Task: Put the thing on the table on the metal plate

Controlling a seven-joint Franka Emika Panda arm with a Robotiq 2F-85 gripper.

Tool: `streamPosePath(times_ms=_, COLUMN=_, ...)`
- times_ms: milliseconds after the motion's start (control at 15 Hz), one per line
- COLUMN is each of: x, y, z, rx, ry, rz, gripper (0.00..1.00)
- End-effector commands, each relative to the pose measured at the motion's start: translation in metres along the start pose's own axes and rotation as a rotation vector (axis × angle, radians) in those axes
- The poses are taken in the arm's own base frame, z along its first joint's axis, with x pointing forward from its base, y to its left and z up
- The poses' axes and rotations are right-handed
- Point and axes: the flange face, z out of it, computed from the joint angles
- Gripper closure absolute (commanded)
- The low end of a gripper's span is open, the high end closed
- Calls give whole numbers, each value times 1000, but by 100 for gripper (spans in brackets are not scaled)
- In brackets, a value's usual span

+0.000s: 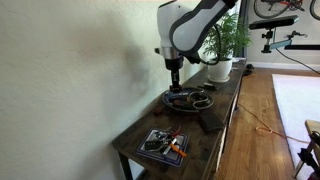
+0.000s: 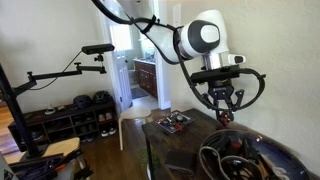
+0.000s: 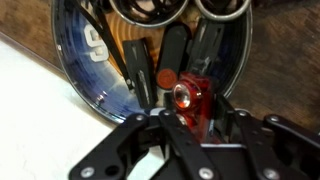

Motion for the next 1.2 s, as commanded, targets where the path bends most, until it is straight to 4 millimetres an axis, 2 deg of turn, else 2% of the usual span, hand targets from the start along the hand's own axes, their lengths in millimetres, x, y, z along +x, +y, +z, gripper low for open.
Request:
streamPosePath(times_ms=0, x=-33, y=6, z=4, rx=-24, ry=-43, rz=31, gripper=83)
streamPosePath(times_ms=133, x=-41, y=10, z=17, rx=-25, ry=-53, rz=30, gripper=83)
streamPosePath(times_ms=400, x=-49, y=12, z=26, rx=-16, ry=-41, rz=29, gripper=83)
streamPosePath(times_ms=1133, x=-49, y=8, z=31, rx=-20, ry=51, rz=-1, gripper=83)
